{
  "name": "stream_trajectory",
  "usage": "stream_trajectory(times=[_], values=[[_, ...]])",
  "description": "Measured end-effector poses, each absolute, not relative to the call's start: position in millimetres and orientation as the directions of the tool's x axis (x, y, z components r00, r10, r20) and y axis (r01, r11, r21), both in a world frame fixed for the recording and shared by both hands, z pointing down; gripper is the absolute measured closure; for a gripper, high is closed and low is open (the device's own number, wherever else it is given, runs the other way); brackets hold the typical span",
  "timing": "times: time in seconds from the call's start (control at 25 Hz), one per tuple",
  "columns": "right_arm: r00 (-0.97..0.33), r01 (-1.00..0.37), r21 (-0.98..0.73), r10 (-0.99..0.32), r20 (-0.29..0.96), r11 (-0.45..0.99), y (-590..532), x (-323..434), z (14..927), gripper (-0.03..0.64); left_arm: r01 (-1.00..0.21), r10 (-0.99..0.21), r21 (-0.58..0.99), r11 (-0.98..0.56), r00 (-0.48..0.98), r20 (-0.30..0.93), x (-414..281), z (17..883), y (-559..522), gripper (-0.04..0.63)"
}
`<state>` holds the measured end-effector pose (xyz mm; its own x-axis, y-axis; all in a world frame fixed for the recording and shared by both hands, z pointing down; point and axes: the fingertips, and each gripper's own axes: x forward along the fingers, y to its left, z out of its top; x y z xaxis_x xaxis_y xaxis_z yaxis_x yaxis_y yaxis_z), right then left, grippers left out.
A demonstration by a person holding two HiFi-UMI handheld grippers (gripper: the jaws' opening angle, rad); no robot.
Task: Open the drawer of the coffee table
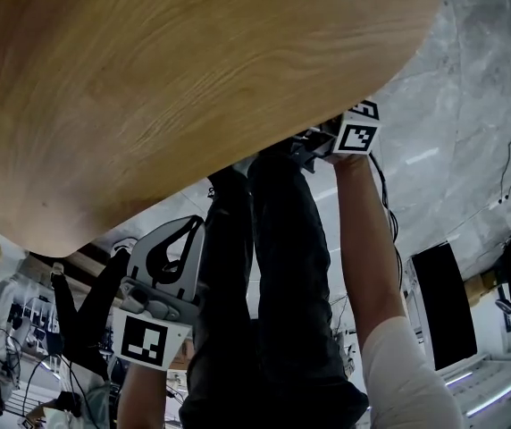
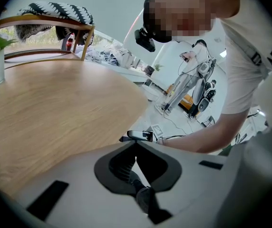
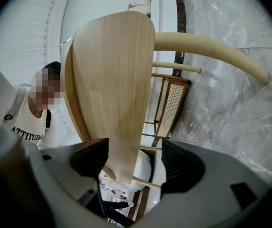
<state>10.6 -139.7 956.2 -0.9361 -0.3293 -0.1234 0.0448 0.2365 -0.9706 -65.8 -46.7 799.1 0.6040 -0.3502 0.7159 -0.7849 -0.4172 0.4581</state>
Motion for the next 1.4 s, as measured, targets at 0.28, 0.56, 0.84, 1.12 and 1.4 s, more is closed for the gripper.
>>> stream_trajectory(times=[0.28, 0.56, 0.84, 1.12, 1.4], values=[[-0.928, 0.159, -0.94, -0.279, -0.246, 0.3, -147.0, 0.1, 946.8, 0.215, -0.78, -0.319, 0.454, -0.431, 0.602, 0.732, -69.5, 805.4, -36.9, 0.575], [-0.887, 0.36, -0.842, -0.133, -0.443, 0.402, -157.4, -21.5, 901.3, 0.216, -0.784, -0.334, 0.445, -0.433, 0.598, 0.728, -73.3, 808.6, -44.8, 0.575], [-0.886, 0.323, -0.869, -0.204, -0.417, 0.374, -160.7, -13.4, 912.5, 0.216, -0.781, -0.331, 0.449, -0.434, 0.602, 0.727, -67.3, 806.0, -40.8, 0.575], [-0.859, 0.331, -0.875, -0.27, -0.435, 0.354, -150.9, -1.7, 915.1, 0.218, -0.775, -0.325, 0.454, -0.44, 0.609, 0.724, -52.7, 802.0, -24.8, 0.575], [-0.862, 0.339, -0.879, -0.264, -0.433, 0.336, -124.7, 16.1, 922.5, 0.221, -0.764, -0.323, 0.454, -0.459, 0.619, 0.716, -45.9, 805.4, -20.6, 0.575]])
